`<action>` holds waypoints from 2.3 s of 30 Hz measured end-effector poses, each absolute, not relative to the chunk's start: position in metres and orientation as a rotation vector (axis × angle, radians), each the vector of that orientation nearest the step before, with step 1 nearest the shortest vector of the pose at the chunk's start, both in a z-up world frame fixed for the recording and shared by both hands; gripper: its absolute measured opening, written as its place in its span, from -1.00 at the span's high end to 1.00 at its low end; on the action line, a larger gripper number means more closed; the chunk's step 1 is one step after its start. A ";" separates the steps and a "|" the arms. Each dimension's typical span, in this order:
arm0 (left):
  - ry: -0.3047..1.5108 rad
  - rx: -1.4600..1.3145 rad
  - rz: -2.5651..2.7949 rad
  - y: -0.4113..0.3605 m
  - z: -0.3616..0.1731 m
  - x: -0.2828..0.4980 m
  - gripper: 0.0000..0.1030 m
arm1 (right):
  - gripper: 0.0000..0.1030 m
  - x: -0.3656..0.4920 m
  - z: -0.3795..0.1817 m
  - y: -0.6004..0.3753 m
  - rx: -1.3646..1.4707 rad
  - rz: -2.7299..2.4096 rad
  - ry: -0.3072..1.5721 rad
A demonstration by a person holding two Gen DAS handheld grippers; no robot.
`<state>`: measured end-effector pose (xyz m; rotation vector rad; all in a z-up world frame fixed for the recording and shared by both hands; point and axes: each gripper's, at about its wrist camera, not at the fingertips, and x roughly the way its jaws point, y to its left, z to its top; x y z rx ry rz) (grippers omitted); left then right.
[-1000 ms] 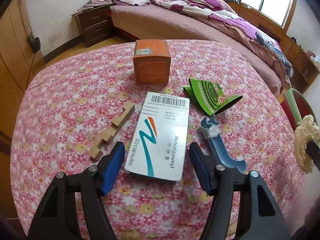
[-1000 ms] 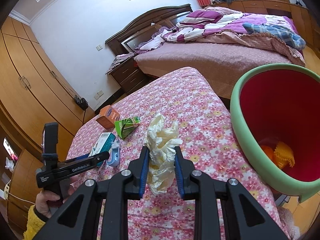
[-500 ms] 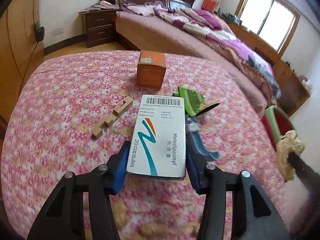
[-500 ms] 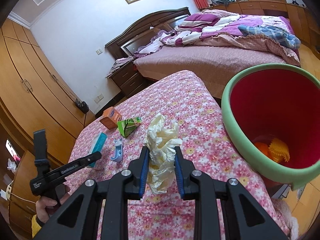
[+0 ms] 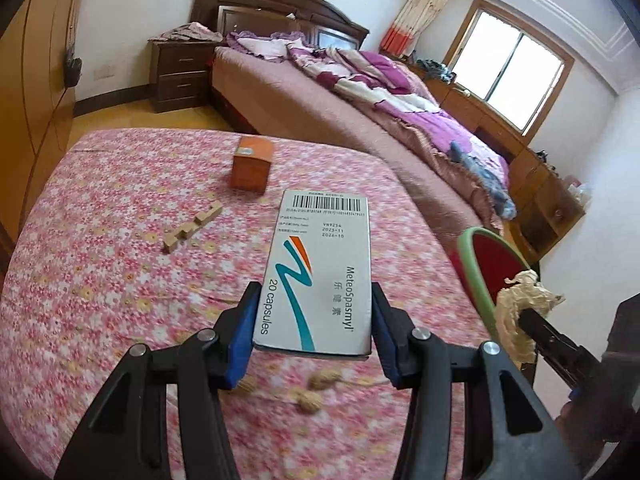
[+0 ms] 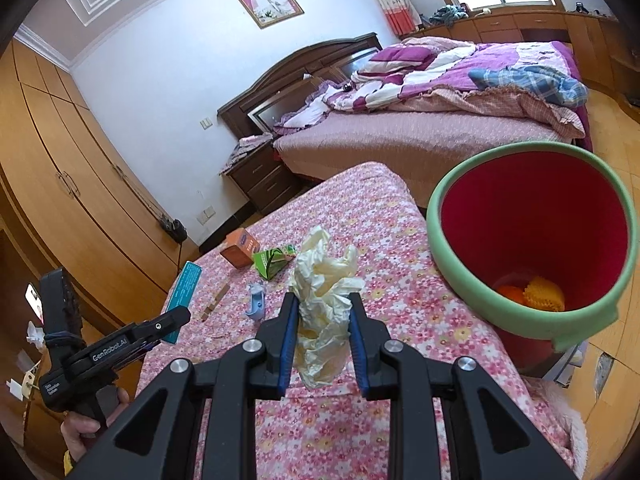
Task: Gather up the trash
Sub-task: 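Carry both items over the red bucket and open both tools to drop them, then move both open tools back toward the remaining items on the bed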
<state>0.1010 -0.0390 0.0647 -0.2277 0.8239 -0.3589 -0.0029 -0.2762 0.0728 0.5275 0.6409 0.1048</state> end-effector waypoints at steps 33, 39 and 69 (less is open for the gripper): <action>0.862 -0.012 -0.663 -0.228 0.075 0.106 -0.01 | 0.48 -0.048 0.056 -0.384 0.617 -0.152 0.553; 0.885 0.036 -0.712 -0.271 0.063 0.118 -0.01 | 0.46 -0.045 0.048 -0.407 0.617 -0.213 0.555; 0.946 0.035 -0.699 -0.287 0.038 0.128 -0.06 | -0.20 -0.042 0.031 -0.431 0.659 -0.261 0.567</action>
